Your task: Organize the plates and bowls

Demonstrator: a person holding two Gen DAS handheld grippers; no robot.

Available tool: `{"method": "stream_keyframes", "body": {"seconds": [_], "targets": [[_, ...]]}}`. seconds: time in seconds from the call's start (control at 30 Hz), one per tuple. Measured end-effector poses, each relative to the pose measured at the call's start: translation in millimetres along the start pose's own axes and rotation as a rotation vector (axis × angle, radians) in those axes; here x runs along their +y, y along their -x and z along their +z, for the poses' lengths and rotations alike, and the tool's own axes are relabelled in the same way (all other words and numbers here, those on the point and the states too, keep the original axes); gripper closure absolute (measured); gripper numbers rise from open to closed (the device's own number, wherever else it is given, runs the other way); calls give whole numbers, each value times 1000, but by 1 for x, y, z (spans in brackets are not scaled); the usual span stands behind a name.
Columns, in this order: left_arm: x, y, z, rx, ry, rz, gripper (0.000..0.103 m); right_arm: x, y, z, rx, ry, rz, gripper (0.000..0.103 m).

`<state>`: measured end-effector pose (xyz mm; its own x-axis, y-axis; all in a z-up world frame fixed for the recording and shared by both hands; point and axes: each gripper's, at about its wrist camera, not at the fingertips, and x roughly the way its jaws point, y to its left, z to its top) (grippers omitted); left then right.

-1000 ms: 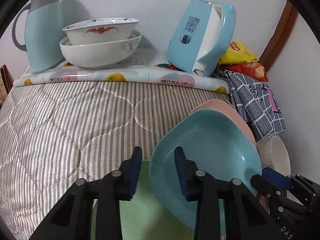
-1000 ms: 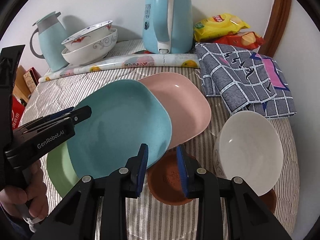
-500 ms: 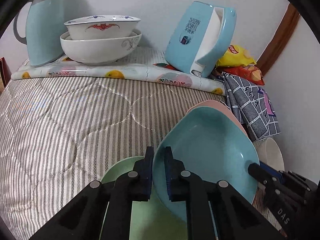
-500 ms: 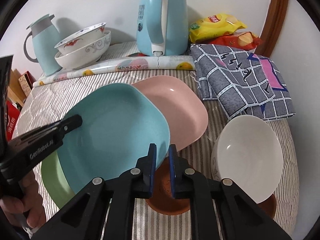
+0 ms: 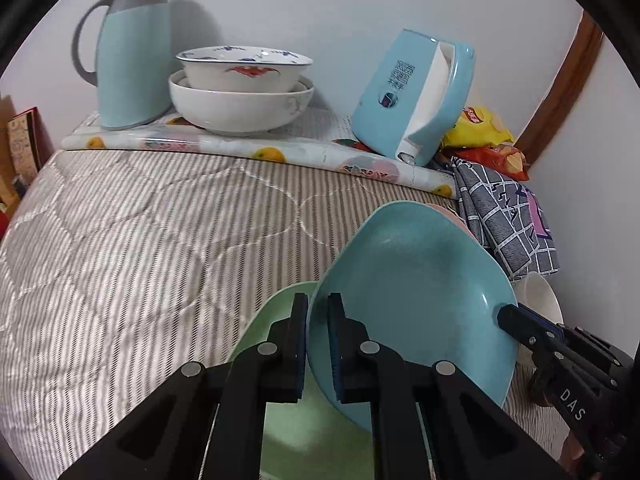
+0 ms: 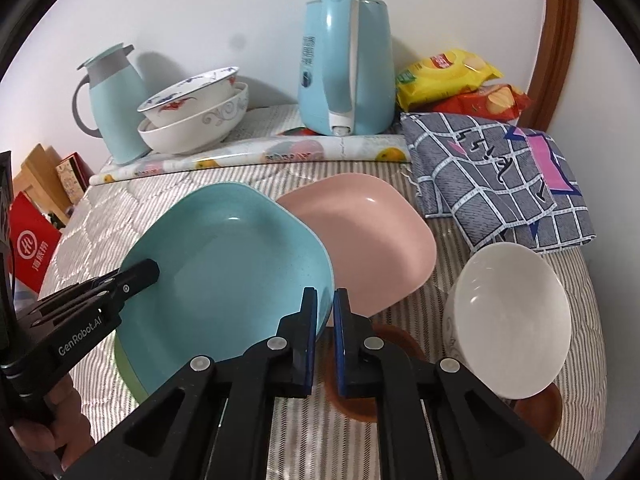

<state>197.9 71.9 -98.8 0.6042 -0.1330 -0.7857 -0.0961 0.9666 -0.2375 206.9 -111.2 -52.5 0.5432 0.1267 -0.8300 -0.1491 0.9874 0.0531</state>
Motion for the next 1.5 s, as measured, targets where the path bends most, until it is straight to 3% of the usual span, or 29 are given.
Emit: {"method": "stream_keyframes", "body": {"seconds": [0.77, 1.5], "targets": [[39, 20, -26, -3, 38, 46, 93, 38, -2, -21, 13, 31, 38, 96], [40, 6, -43, 38, 24, 40, 93, 38, -24, -37, 69, 29, 13, 95]]}}
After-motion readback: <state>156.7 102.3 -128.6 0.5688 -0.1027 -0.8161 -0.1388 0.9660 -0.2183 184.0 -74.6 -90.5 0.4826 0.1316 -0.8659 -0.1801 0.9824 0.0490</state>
